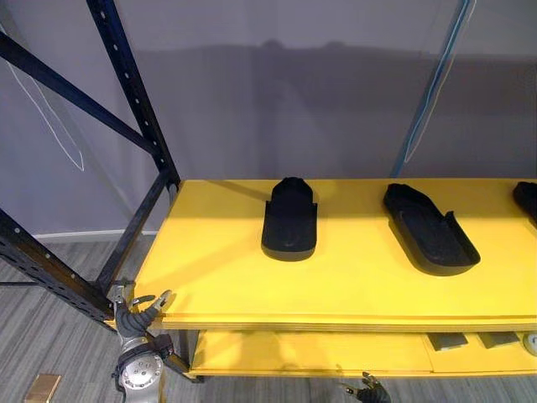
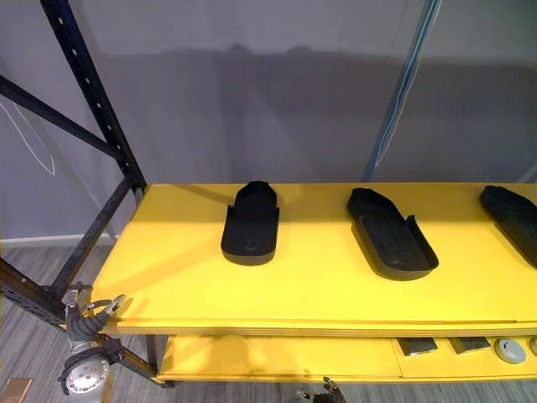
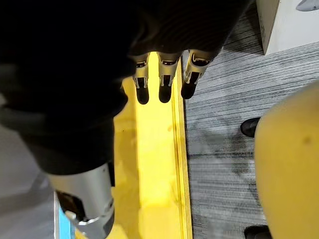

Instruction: Walk over and take plastic housings, then place them on the shelf

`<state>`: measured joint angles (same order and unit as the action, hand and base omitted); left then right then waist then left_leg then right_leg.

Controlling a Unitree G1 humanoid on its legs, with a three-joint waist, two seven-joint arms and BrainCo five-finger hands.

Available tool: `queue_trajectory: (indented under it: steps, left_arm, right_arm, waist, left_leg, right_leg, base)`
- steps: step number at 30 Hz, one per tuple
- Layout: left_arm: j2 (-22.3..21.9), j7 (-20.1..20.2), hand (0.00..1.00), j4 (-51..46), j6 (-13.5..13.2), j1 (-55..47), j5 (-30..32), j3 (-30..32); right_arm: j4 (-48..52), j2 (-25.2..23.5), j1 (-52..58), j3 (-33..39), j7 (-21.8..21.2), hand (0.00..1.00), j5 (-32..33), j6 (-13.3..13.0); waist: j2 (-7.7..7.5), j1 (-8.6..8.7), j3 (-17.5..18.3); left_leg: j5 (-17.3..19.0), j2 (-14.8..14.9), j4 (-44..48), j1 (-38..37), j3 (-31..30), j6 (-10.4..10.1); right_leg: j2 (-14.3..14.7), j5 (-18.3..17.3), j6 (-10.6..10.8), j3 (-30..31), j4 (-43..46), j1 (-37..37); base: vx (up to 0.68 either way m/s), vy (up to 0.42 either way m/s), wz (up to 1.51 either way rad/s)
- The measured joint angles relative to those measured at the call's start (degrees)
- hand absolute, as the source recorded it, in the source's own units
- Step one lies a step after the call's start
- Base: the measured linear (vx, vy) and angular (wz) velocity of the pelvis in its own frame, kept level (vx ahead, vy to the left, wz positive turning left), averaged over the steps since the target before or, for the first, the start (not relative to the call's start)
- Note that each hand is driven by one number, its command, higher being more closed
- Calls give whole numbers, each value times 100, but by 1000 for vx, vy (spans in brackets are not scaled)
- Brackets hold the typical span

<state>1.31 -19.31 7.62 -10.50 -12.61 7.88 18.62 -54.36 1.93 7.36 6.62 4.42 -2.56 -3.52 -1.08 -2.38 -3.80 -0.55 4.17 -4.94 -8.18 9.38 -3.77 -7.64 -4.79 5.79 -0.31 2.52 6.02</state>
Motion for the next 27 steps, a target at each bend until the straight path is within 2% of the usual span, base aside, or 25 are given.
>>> queue_trajectory:
  steps: [3, 5, 8, 14, 18, 23, 27]
  left_arm:
    - [-122, -178, 0, -681, -77, -366, -188, -377]
    - [-214, -171, 0, -1038, -181, -540, -469, -589]
    - [-315, -101, 0, -1564, -209, -882, -841, -938]
    - [-508, 158, 0, -1895, -288, -1062, -955, -1114]
    - [-524, 98, 0, -1884, -9, -1044, -678, -1058]
    - [-568, 96, 0, -1645, 63, -983, -408, -679]
    - [-546, 83, 0, -1599, 136, -948, -367, -626]
  right_arm:
    - [73, -73, 43, -124, 87, 0, 0, -2]
    - [213, -109, 114, -276, 118, 0, 2, -18]
    - [311, -211, 140, -343, 155, 0, 22, -21]
    - [412, -243, 176, -462, 152, 0, 17, -27]
    - [411, -244, 174, -459, 151, 0, -41, -27]
    - [409, -231, 203, -431, 153, 0, -127, -26]
    - [391, -231, 225, -435, 150, 0, -128, -26]
  waist:
    - [-136, -66, -111]
    - [-243, -170, -202]
    - [-342, -181, -249]
    - [-343, -293, -191]
    - [-332, -287, -136]
    - [-305, -274, -56]
    - [-276, -272, -16]
  left_leg:
    - [43, 3, 85, 23, -55, -30]
    - [155, 1, 221, 63, -69, -23]
    - [337, -30, 473, 118, -188, 0]
    - [701, -43, 1068, 356, -205, 33]
    - [793, -40, 1224, 412, -188, 41]
    - [803, -25, 1318, 437, -178, 38]
    - [837, -13, 1395, 485, -181, 31]
  right_leg:
    - [-16, -22, 24, -86, 14, 113]
    - [-38, -61, 52, -104, 46, 142]
    - [-102, -159, 66, -221, 206, 206]
    - [-157, -187, 53, -225, 316, 208]
    - [-159, -189, 50, -211, 316, 208]
    - [-148, -197, 36, -203, 316, 210]
    - [-141, -221, 21, -206, 316, 208]
  base:
    - [34, -20, 14]
    - [17, -22, 10]
    - [22, -14, 17]
    - [8, 3, 1]
    - [7, 5, -2]
    - [-6, -3, 0]
    - [-62, -14, -1]
